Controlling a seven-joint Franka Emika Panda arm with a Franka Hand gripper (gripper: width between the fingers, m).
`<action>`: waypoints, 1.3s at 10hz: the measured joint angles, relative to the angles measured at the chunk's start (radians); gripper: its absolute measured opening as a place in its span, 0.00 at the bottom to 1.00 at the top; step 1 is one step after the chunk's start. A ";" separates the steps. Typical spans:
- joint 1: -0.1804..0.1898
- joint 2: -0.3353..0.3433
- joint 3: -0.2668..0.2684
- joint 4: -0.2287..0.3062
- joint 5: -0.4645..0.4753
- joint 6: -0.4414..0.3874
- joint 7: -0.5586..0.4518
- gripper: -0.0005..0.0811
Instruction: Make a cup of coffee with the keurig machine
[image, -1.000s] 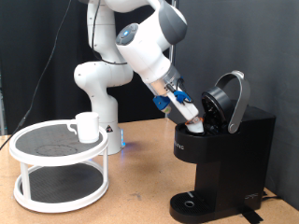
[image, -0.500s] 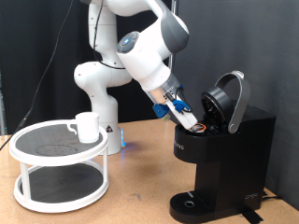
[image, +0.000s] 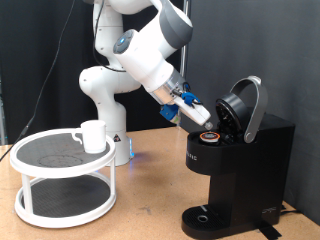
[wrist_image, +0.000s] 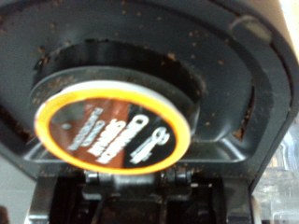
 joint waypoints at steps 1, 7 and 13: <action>0.000 0.000 0.000 0.000 0.018 0.007 -0.008 0.91; -0.018 -0.112 -0.027 0.005 0.094 -0.005 -0.006 0.91; -0.022 -0.187 -0.049 0.098 0.140 -0.072 0.079 0.91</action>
